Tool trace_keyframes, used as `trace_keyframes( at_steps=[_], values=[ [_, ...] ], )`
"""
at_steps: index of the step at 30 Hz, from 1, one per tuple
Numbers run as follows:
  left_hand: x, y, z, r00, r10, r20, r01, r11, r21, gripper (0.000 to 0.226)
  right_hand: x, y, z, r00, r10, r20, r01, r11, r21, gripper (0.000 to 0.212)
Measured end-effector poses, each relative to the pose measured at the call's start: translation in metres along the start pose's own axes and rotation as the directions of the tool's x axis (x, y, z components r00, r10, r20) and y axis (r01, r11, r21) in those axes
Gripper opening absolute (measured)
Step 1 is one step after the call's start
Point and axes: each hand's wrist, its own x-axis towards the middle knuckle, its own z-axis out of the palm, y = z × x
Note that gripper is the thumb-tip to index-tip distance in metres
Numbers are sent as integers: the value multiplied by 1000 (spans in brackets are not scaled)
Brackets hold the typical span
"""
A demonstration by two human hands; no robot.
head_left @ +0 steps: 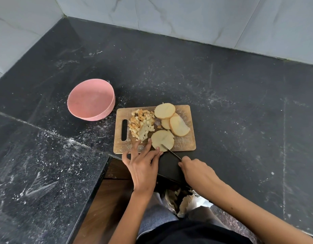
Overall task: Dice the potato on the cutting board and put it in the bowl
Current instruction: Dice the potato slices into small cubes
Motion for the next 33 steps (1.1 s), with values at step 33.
trace_keyframes(
  at_steps=[33],
  values=[
    [0,-1,-3,1000,-2,-15,2,999,-33,23,8,-7,-3,990,-50,-130,67,989,131,36]
  ],
)
